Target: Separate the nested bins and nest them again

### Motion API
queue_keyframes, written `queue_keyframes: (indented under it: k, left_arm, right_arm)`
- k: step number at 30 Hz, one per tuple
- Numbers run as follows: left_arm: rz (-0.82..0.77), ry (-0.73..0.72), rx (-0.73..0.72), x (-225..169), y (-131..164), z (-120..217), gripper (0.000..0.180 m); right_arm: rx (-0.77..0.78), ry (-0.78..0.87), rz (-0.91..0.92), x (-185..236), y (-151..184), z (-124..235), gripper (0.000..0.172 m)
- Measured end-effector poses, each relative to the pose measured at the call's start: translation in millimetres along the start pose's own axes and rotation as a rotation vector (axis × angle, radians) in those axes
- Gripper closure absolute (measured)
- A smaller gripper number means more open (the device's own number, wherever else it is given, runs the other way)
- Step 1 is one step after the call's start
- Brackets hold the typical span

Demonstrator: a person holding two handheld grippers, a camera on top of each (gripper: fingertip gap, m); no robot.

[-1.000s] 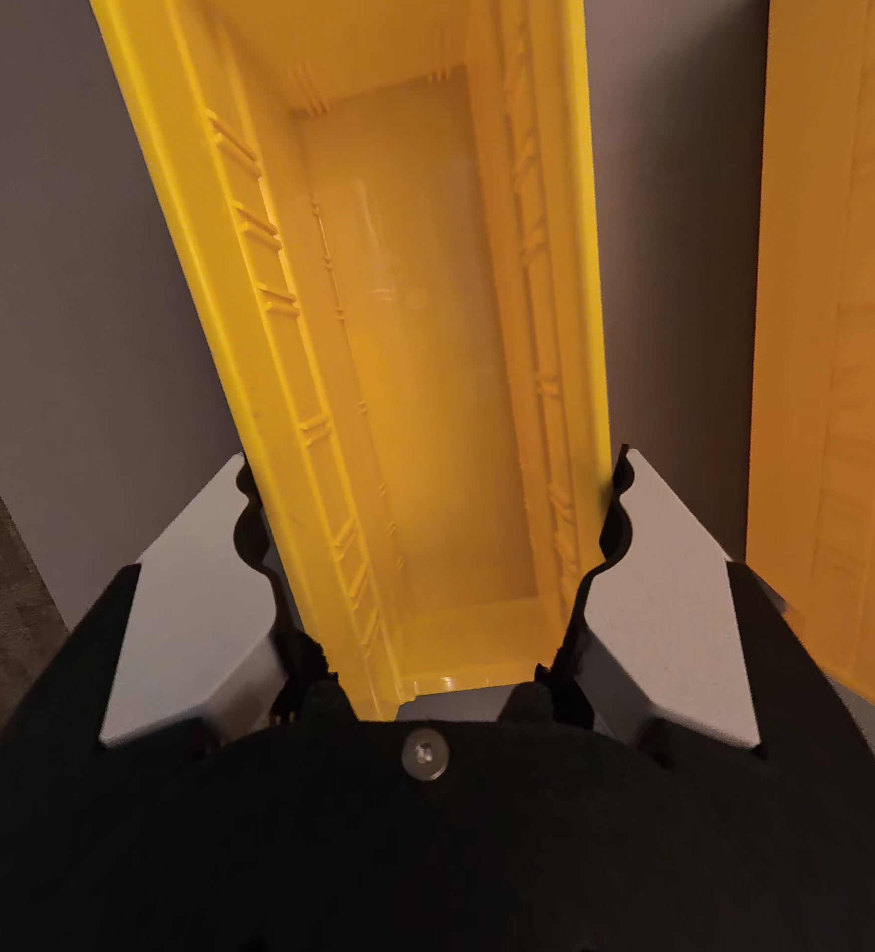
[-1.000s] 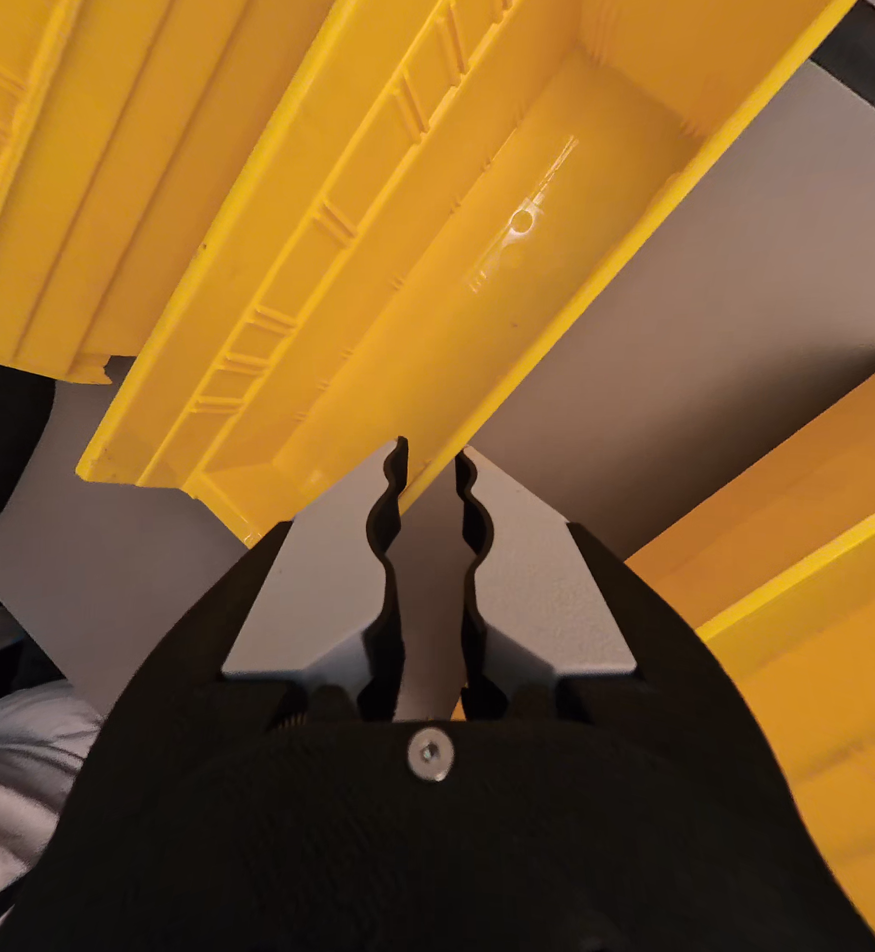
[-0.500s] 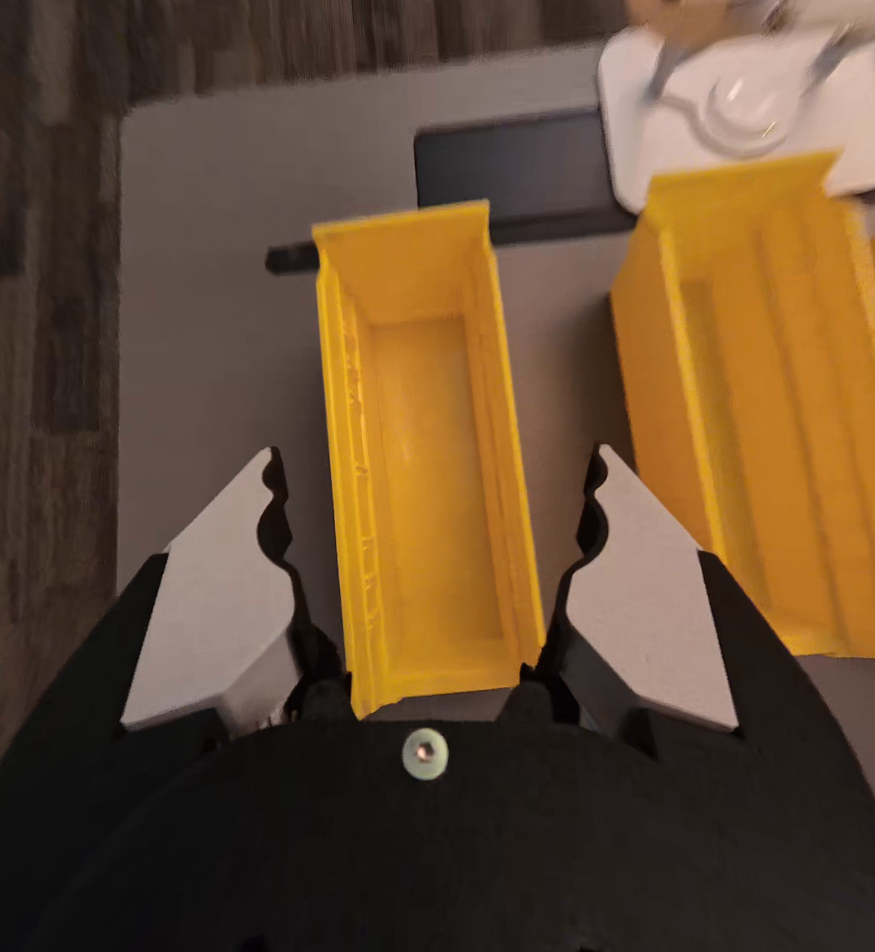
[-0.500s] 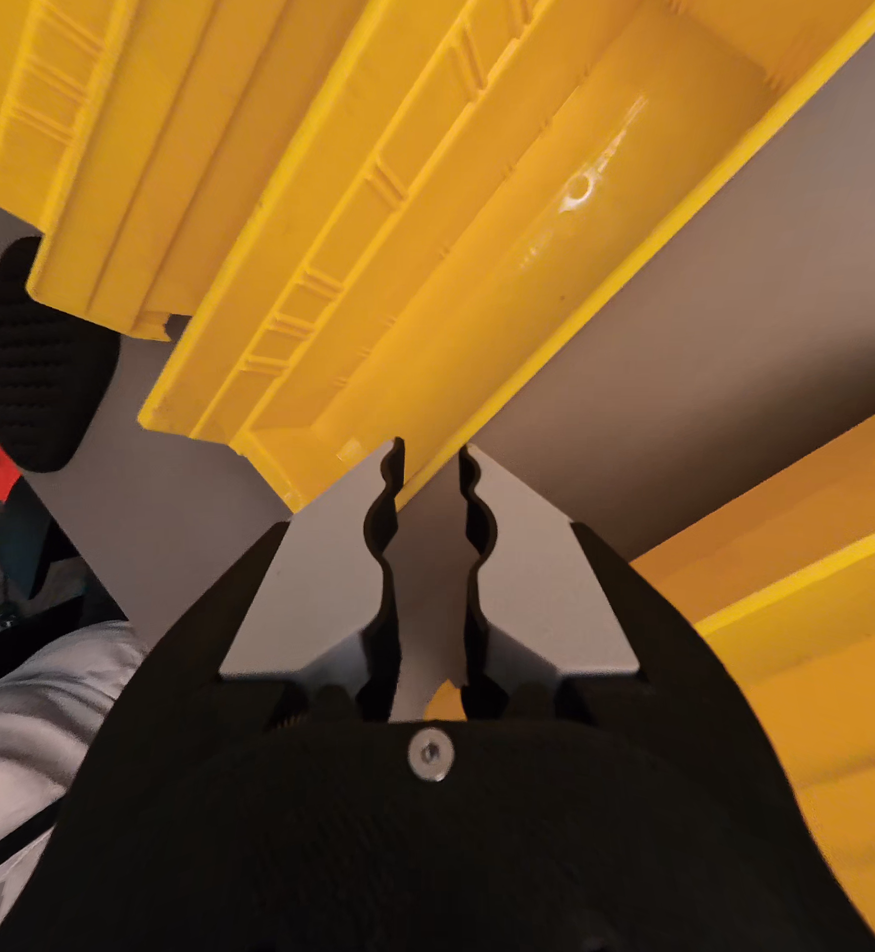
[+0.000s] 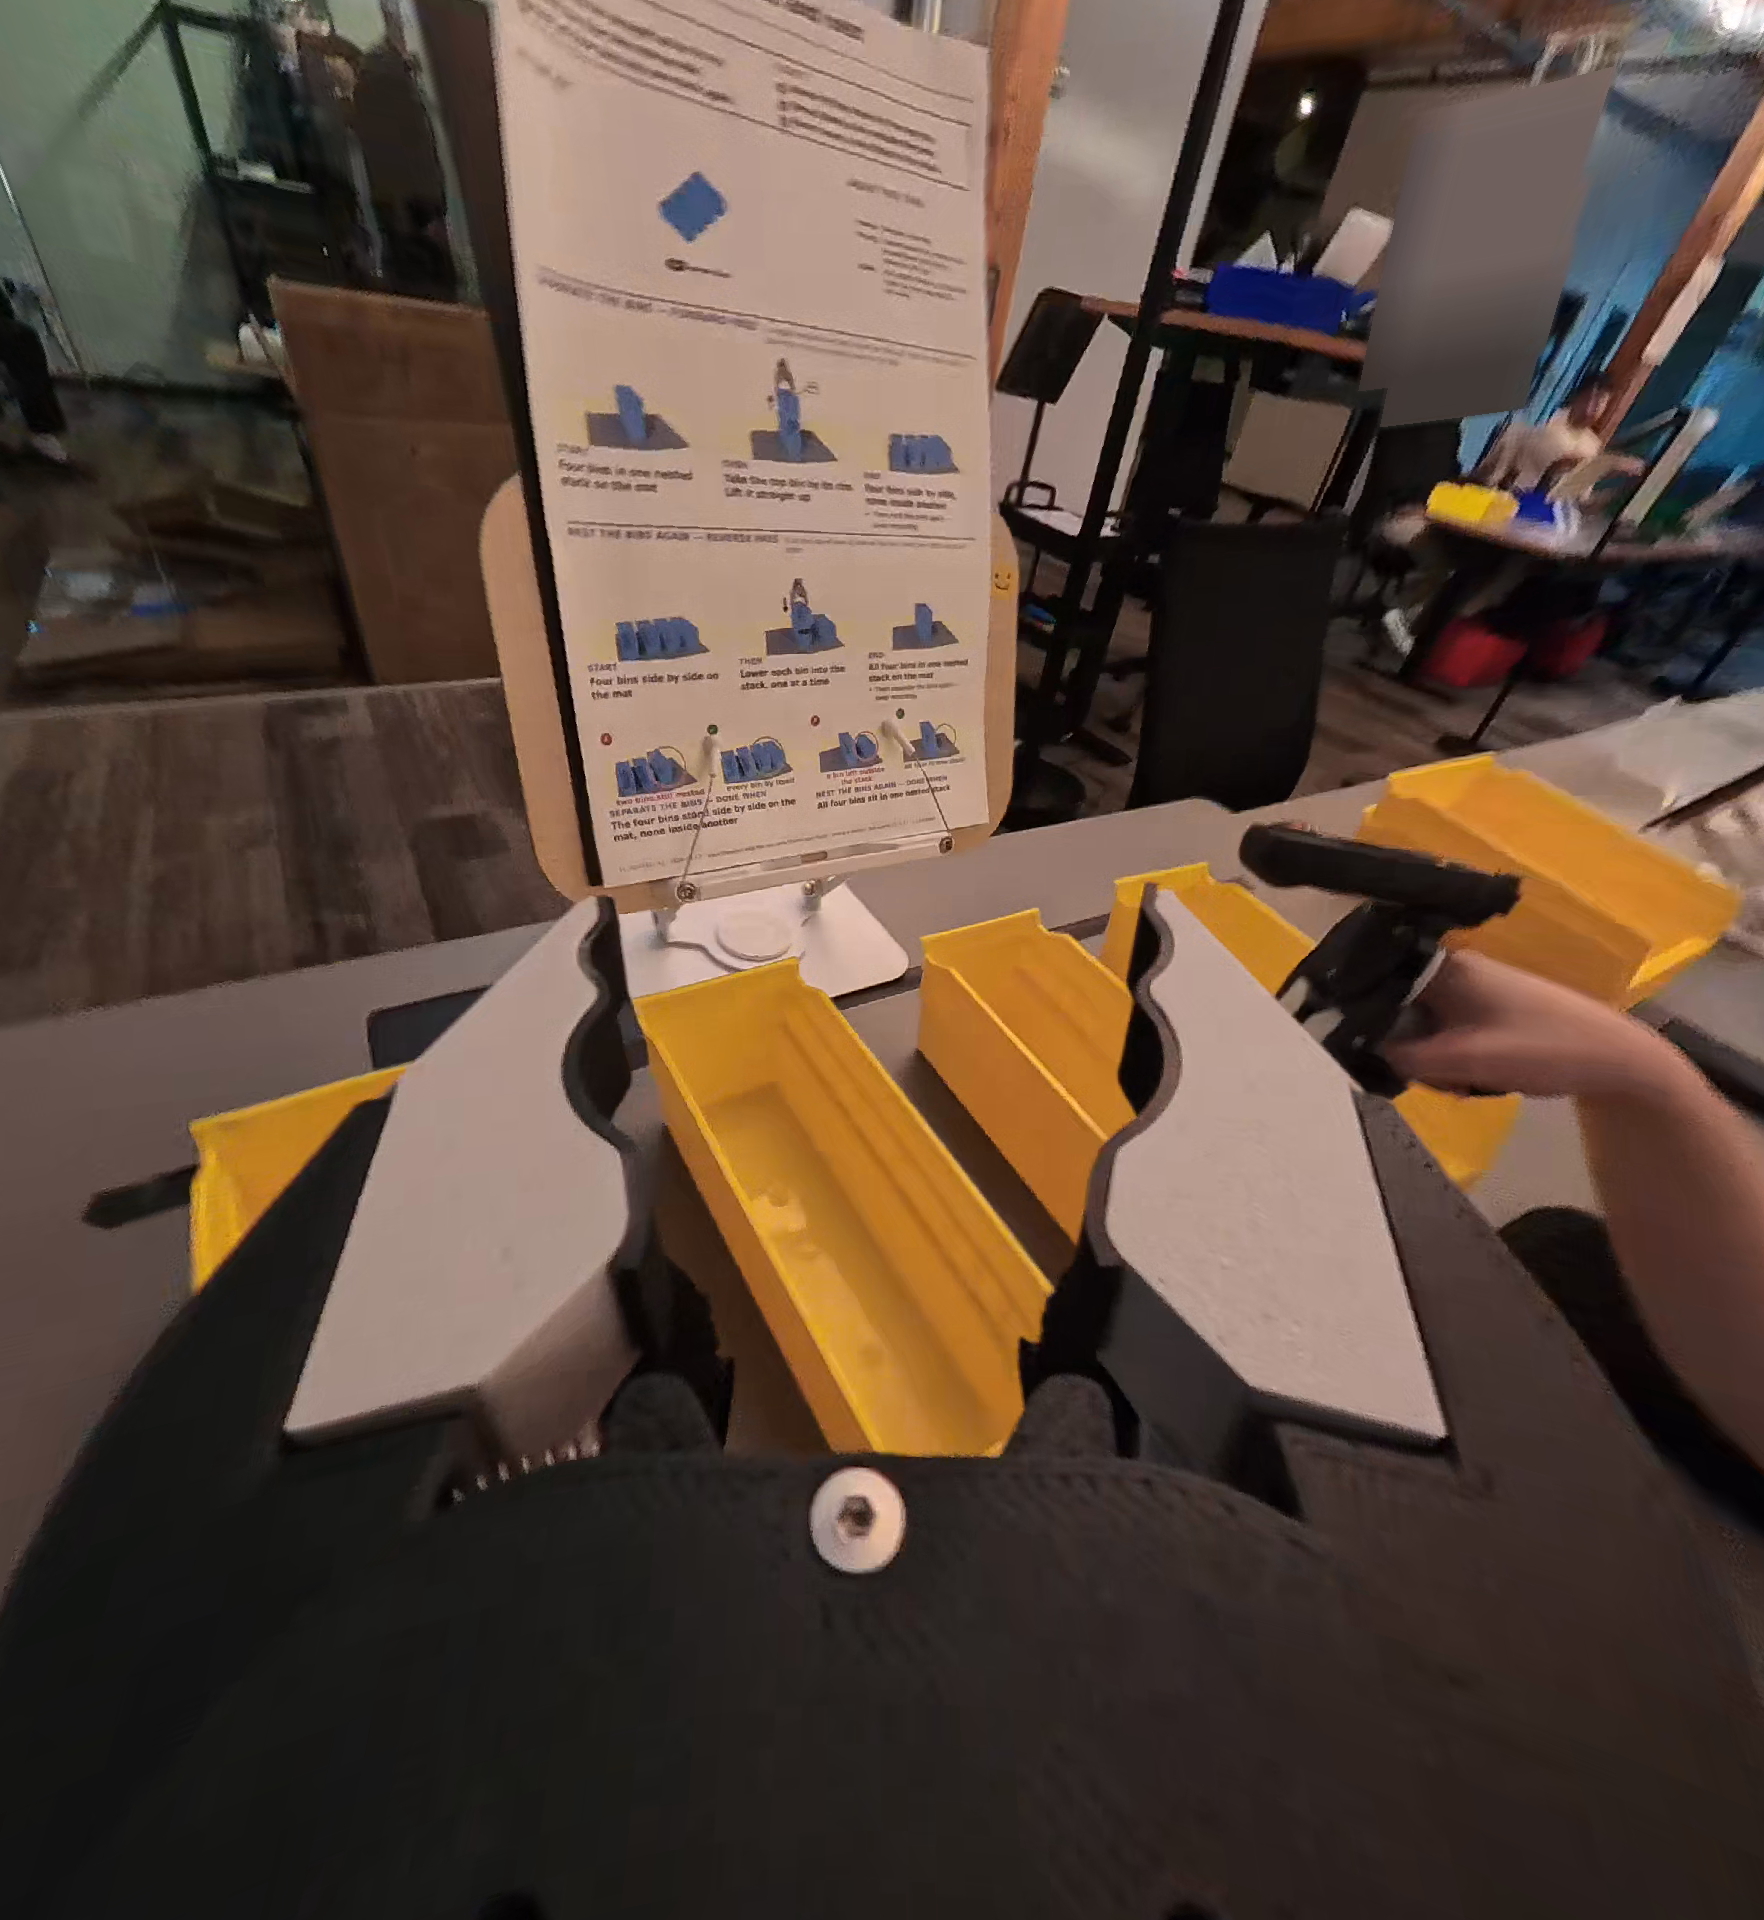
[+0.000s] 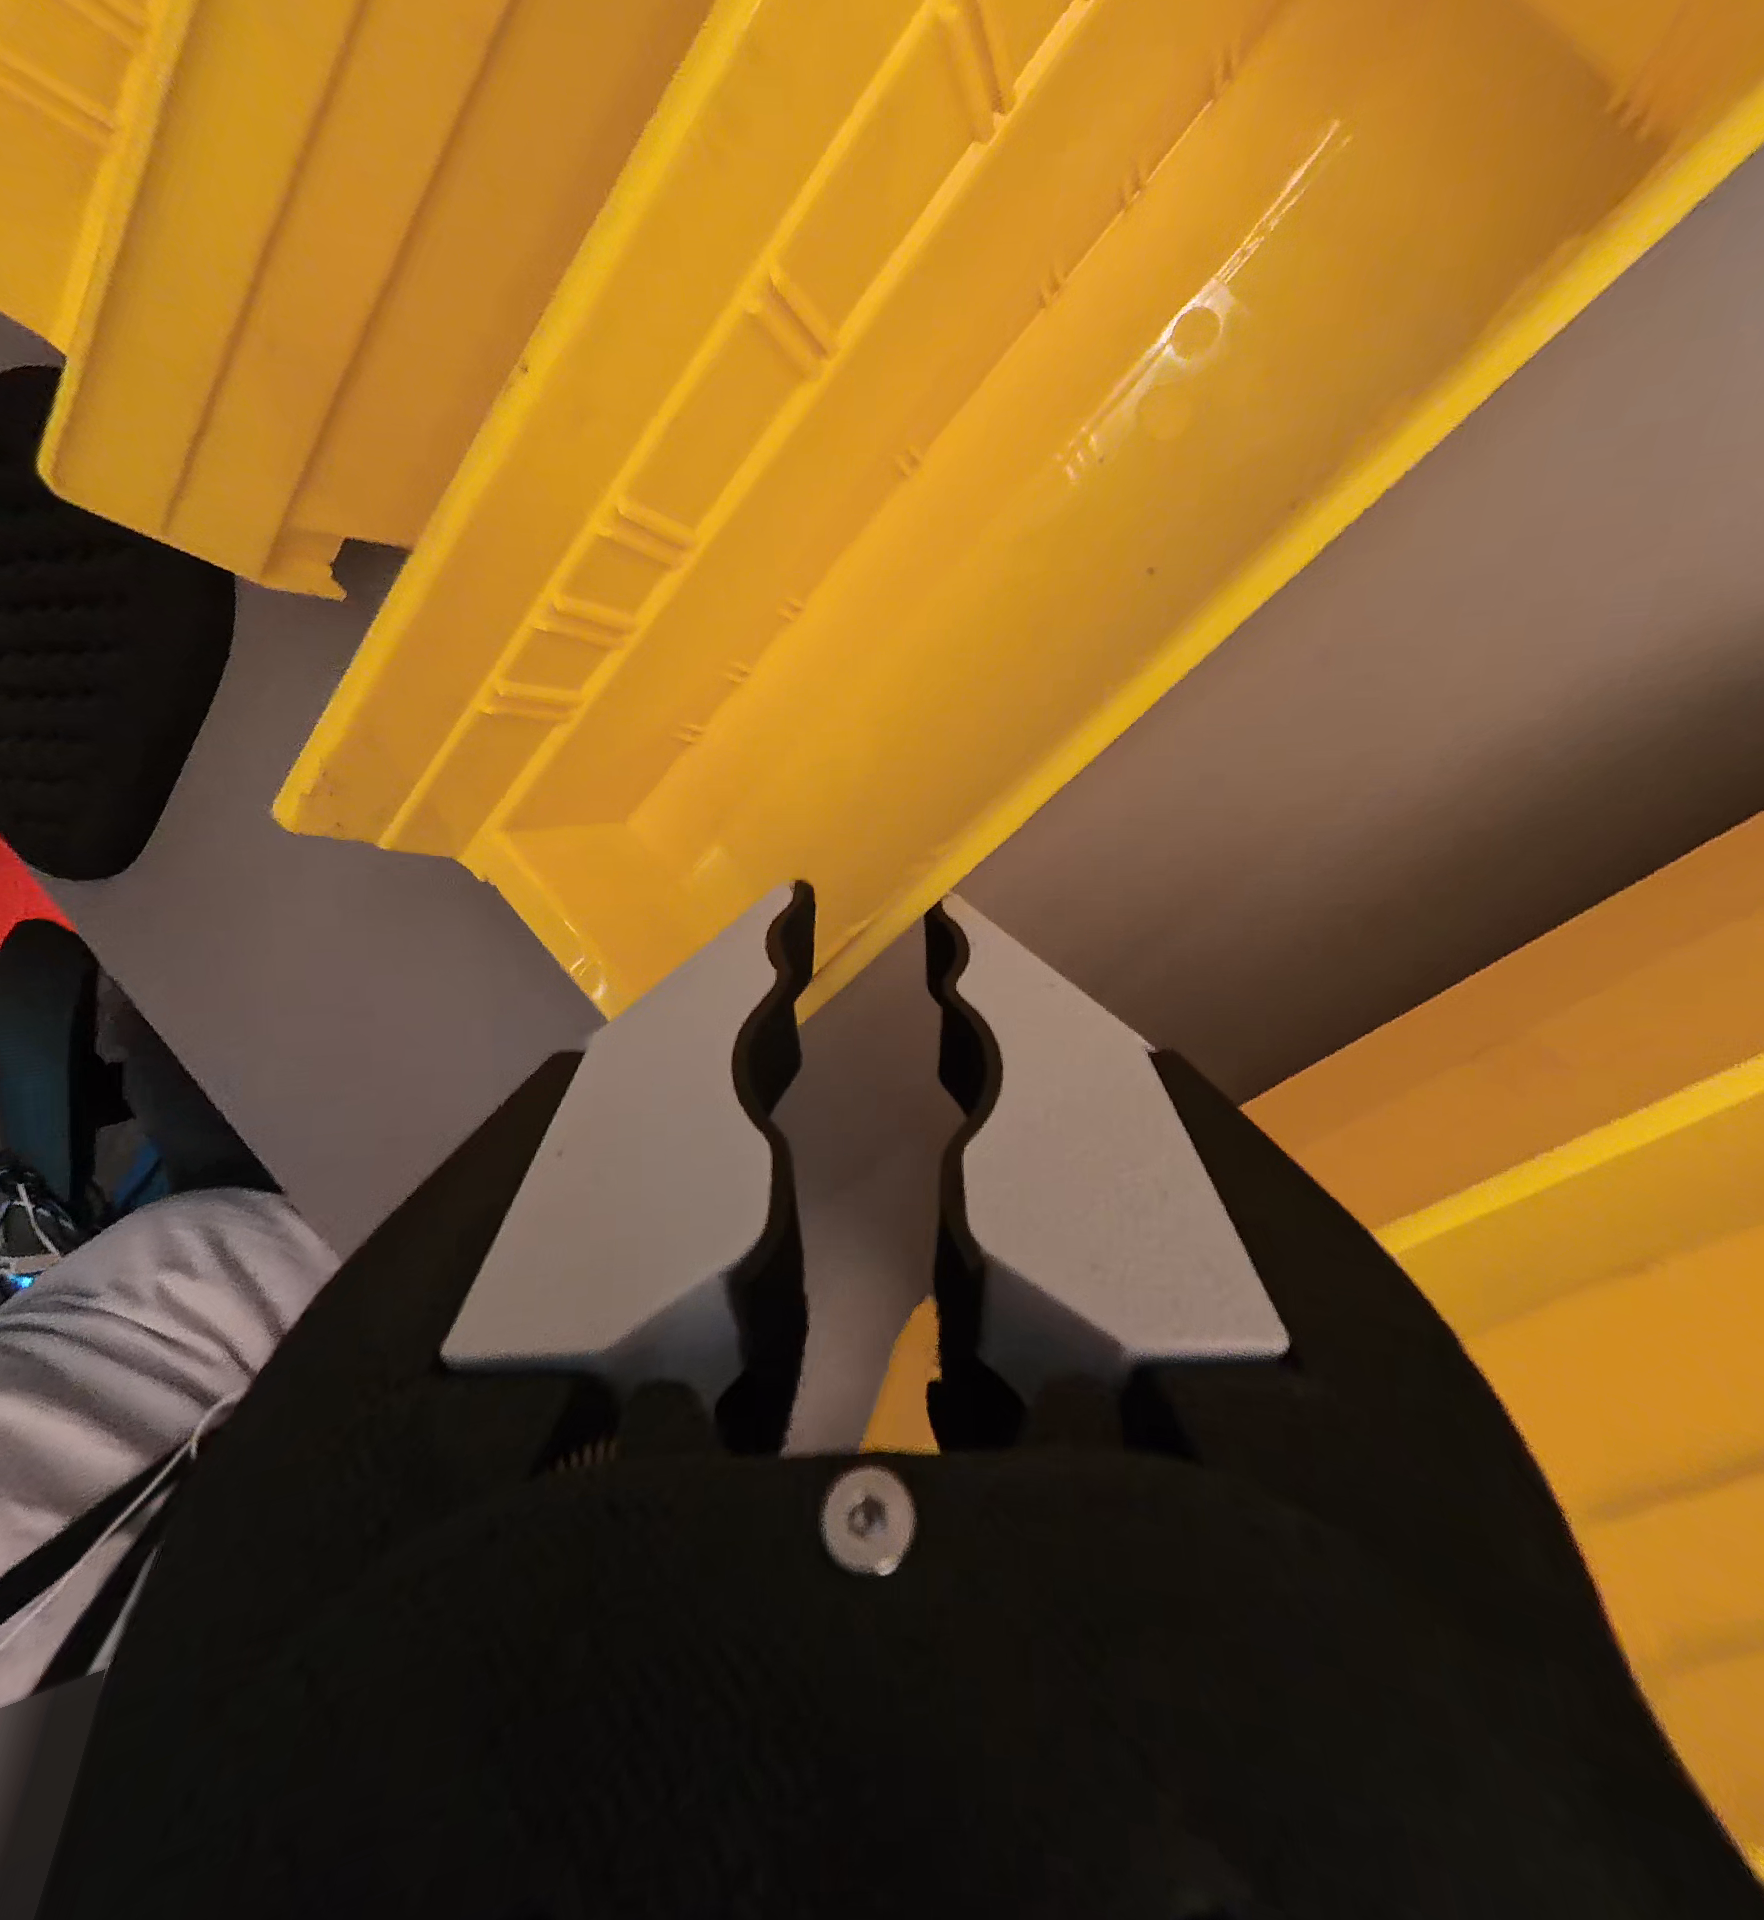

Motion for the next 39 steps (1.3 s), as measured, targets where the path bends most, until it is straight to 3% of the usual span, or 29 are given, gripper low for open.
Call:
queue_keyframes:
  k: [3,5,7,10,13,17,19,23,28,31,33,39]
  left_arm:
    - [-0.170,0.007,-0.030,-22.6,-2.5,-2.0,0.084]
    - [-0.290,0.002,-0.129,-40.2,-13.9,-3.9,0.085]
    - [-0.404,0.032,-0.247,-63.8,-26.1,-5.8,0.086]
    - [-0.409,0.087,-0.256,-97.4,-26.0,-13.4,0.079]
    - [-0.353,0.149,-0.331,-125.6,-35.3,-18.8,0.067]
    - [-0.345,0.252,-0.501,-155.7,-54.5,-17.8,0.068]
    - [-0.354,0.283,-0.553,-164.4,-55.3,-17.0,0.071]
    - [-0.373,0.292,-0.588,-165.3,-49.7,-21.1,0.074]
    - [-0.447,0.206,-0.576,-137.5,-56.6,-33.2,0.081]
    - [-0.478,0.110,-0.524,-105.4,-39.2,-33.5,0.085]
    - [-0.478,0.086,-0.545,-88.5,-36.2,-34.8,0.098]
    - [-0.255,0.092,-0.295,-52.3,-7.0,-51.1,0.095]
  right_arm:
    - [-0.017,-0.034,-0.023,6.8,-3.8,17.7,0.149]
    - [-0.093,-0.008,-0.013,6.2,-13.0,38.5,0.149]
    - [-0.204,0.035,0.024,6.5,-25.9,67.4,0.149]
    - [-0.482,0.064,0.115,21.4,-52.9,128.6,0.147]
    - [-0.889,0.148,0.288,42.8,-77.5,211.9,0.127]
    - [-1.410,0.388,0.561,68.0,-71.5,312.4,0.073]
    - [-1.525,0.450,0.617,75.5,-63.4,337.5,0.066]
    - [-1.532,0.350,0.527,76.1,-64.5,335.3,0.055]
    - [-1.454,0.469,0.519,66.1,-73.7,317.9,0.071]
    - [-1.358,0.523,0.505,66.2,-78.9,294.7,0.076]
    - [-1.296,0.532,0.519,72.9,-82.2,276.5,0.078]
    - [-1.205,0.557,0.554,92.8,-93.6,235.1,0.079]
Point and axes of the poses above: each gripper's, where its closed fingertips meet, z back along the fingers, y out of its underside, x = y × z across the jaws, the point moved 1 cm from there along z, back along the fingers, and after that the axes turned 14 degrees about -x, right-handed, at the moved point
